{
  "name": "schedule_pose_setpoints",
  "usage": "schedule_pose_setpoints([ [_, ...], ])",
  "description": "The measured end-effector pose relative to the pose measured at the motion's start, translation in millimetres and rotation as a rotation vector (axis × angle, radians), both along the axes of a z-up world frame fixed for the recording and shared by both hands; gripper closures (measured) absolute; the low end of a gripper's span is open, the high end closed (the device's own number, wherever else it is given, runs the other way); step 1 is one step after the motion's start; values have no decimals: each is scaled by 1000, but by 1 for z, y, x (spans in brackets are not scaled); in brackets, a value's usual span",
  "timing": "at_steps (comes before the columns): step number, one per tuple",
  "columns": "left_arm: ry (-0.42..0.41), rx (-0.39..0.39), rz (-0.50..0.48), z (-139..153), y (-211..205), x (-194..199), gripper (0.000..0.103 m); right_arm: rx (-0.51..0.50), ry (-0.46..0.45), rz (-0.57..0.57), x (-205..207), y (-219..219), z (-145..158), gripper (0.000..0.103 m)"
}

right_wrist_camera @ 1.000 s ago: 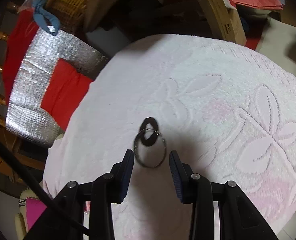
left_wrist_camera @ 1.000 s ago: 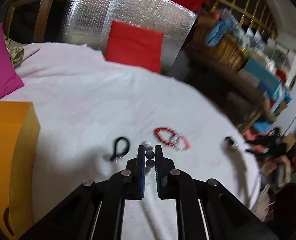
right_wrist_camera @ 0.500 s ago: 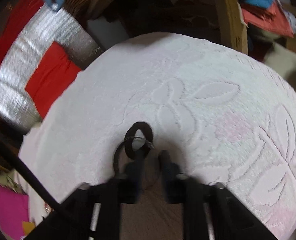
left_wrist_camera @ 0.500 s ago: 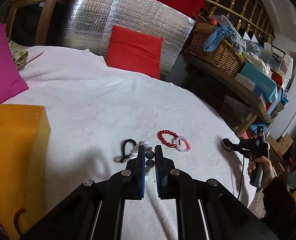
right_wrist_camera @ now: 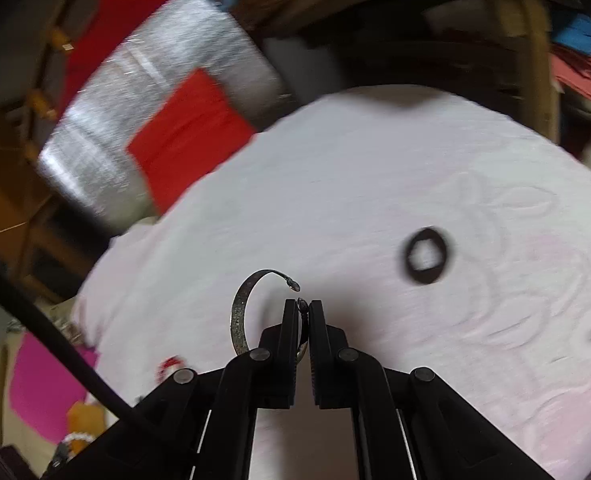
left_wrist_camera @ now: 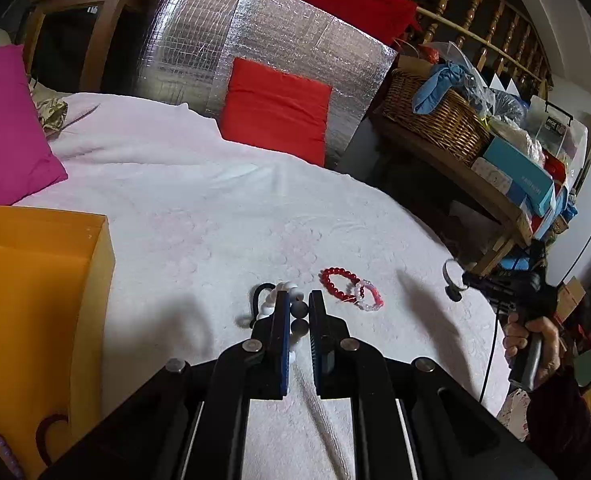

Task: Organize jewelry
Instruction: 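Carry the pearl bracelet and silver bangle into the orange box and release both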

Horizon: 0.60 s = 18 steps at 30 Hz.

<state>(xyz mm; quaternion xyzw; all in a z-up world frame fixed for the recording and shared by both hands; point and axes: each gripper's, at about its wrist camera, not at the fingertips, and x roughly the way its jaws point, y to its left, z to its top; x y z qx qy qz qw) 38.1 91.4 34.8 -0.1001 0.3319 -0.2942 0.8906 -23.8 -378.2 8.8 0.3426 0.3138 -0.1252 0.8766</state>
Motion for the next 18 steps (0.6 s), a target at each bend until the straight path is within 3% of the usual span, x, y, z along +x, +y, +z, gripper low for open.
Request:
schedule_pose_setpoints([
  [12,-63,62,33,10,-10,-20,94,58,-75,210,28,93,14,97],
  [18,-155,93,116,25,-5,-38,94,66,-111,284,37,137,19,97],
])
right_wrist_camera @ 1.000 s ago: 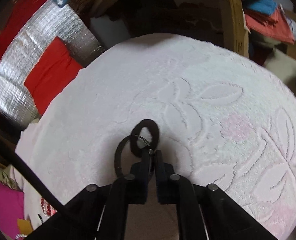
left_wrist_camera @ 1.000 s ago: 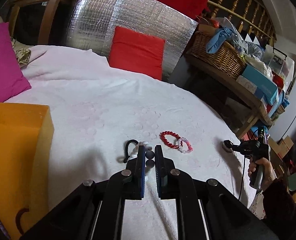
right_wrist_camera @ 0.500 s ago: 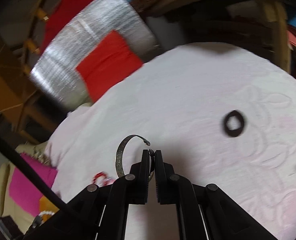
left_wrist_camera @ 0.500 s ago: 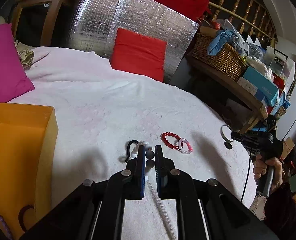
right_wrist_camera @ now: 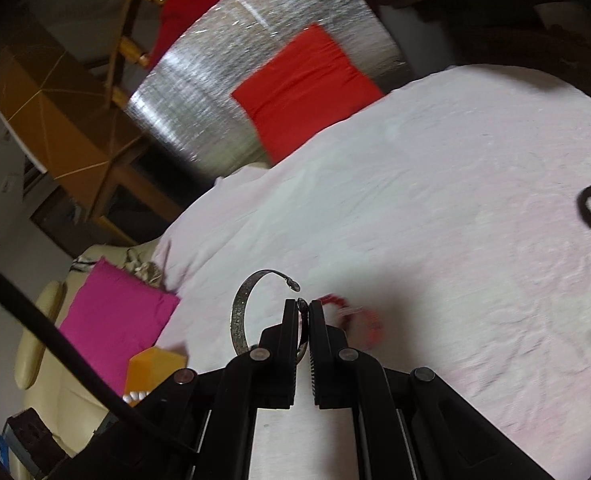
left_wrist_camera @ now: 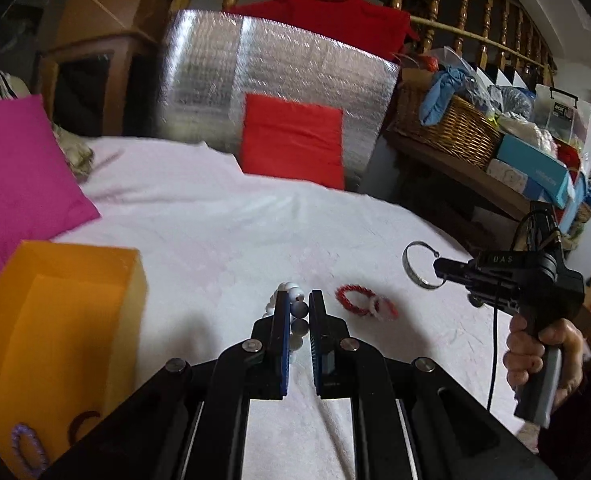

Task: Organize jewelry
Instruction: 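Carry the pearl bracelet and silver bangle into the orange box and release both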

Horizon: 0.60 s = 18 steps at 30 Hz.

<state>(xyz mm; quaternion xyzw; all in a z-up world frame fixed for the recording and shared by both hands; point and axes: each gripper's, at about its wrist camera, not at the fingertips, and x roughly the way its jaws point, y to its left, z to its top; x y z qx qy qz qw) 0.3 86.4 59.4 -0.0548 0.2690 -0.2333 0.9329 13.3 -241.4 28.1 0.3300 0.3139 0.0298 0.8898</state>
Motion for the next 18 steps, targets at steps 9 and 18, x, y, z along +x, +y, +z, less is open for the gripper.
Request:
schedule_pose_setpoints([
  [9,-101,67,158,17,10,-20,94,12,-37,80,4,54,5,97],
  [18,-161,96,297,34,40,-31,94,-17,-70,157,8,102,11,97],
])
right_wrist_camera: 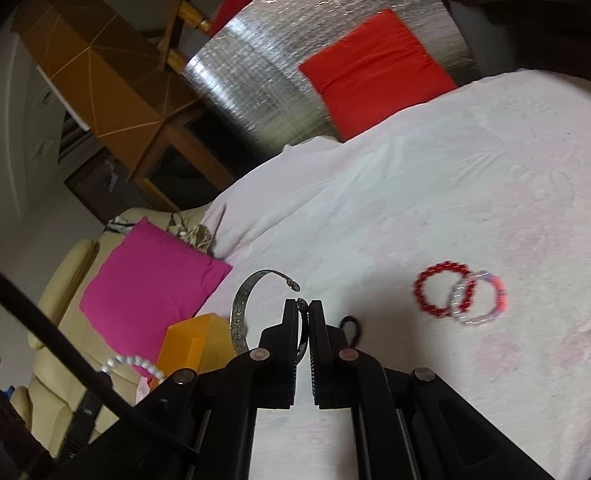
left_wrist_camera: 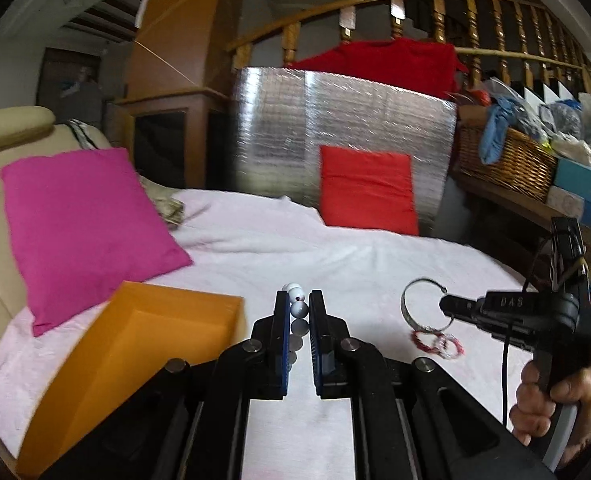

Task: Organize jewelry
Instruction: 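Carry the pearl bracelet and silver bangle into the orange box and release both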

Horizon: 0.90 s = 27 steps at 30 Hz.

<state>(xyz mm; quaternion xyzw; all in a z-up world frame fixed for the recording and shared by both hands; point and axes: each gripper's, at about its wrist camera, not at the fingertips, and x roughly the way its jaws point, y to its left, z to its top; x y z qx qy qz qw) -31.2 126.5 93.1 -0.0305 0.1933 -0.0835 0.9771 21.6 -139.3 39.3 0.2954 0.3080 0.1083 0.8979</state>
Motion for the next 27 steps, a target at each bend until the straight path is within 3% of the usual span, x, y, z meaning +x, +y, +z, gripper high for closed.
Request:
schedule_pose_setpoints([
  [6,-30,23,110,6,30,-3,94,-16,-26,66,5,41,6,97],
  [13,19,59,269,-7,73,3,94,-69,-71,177,9,112,11,97],
  [18,155,65,378,-37,112,23,94,-112,-77,242,14,157,6,97],
  [22,275,26,427,-60,140,38,94,-129,-64,280,20,183,-2,97],
  [27,355,16,454,-80,155,47,94,-149,-52,322,26,216,-15,97],
])
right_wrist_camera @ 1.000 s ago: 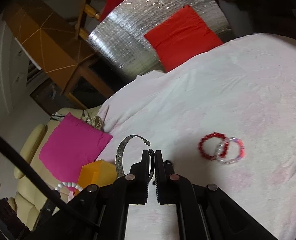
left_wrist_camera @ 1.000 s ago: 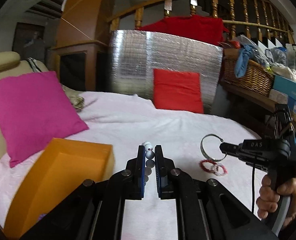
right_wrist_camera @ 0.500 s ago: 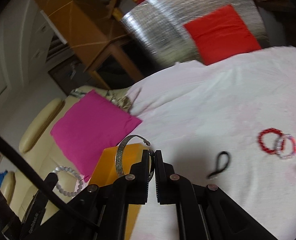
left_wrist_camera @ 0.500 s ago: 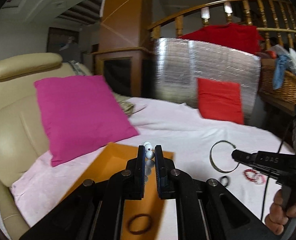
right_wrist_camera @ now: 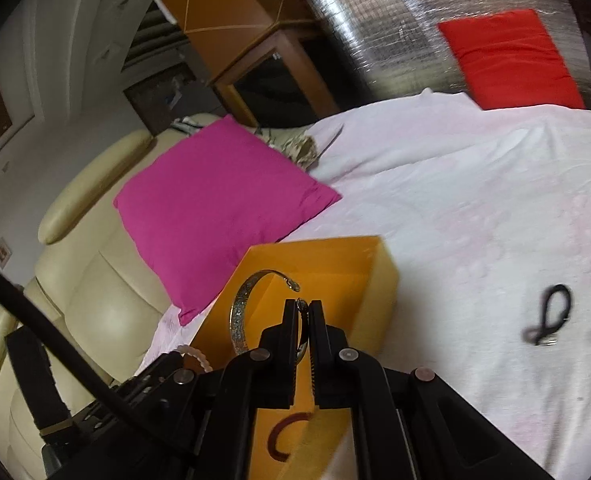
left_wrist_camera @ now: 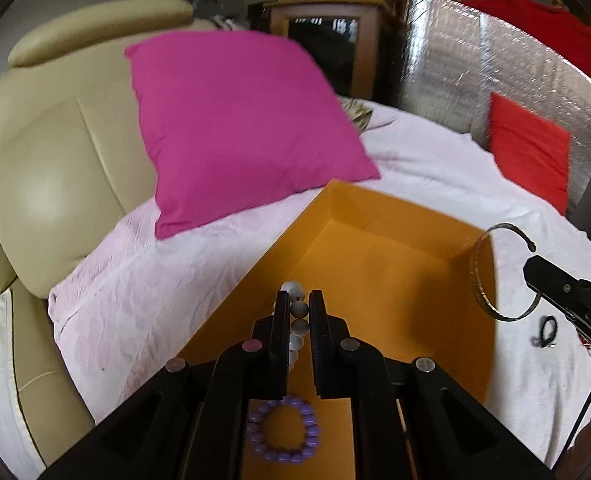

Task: Organize jewelry
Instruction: 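Carry the pearl bracelet and silver bangle into the orange box and release both, then withdraw the left gripper toward the red bracelets while the right moves to the black hair tie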

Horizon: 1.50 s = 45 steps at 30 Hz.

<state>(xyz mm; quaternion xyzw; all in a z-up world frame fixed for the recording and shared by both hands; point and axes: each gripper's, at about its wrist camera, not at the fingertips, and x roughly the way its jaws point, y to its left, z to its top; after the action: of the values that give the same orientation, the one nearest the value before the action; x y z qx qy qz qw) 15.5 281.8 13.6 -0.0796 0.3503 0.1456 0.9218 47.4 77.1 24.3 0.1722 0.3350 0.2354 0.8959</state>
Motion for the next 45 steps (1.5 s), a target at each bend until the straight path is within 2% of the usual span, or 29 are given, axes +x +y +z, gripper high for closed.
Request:
schedule_pose_setpoints([
  [4,35,17,-23,-12,-3,1,94,-31,2,14,7,25,-10,96],
  [6,49,51,-41,-14,-9,4,94,-28,1,5,12,34,-16,92],
  [7,57,70,-50,-15,-11,5,90,-26,5,0,14,36,-18,85],
  [8,63,79,-60,-16,-12,7,81,-12,13,-7,17,36,-21,79],
  [9,62,85,-66,-16,-13,8,75,3,22,-18,19,34,-23,65],
  [10,59,92,-62,-15,-14,8,61,28,35,-38,22,29,-26,53],
  [11,56,96,-57,-14,-14,8,54,50,43,-51,23,24,-27,50],
  [15,11,110,-65,-6,-18,6,53,99,29,-98,23,-4,-18,51],
  [19,-40,128,-87,3,-30,4,46,105,5,-149,15,-34,-5,51],
  [28,-106,159,-125,16,-67,3,46,51,79,-219,2,-97,-1,51],
  [31,-131,166,-157,22,-88,-1,45,36,84,-237,-5,-114,2,51],
  [34,-162,181,-191,28,-109,-7,32,15,84,-252,-11,-132,6,51],
  [40,-208,298,-294,31,-161,-17,31,-9,103,-299,-13,-166,5,51],
  [45,-214,302,-366,32,-192,-20,31,-18,142,-338,-16,-194,3,51],
])
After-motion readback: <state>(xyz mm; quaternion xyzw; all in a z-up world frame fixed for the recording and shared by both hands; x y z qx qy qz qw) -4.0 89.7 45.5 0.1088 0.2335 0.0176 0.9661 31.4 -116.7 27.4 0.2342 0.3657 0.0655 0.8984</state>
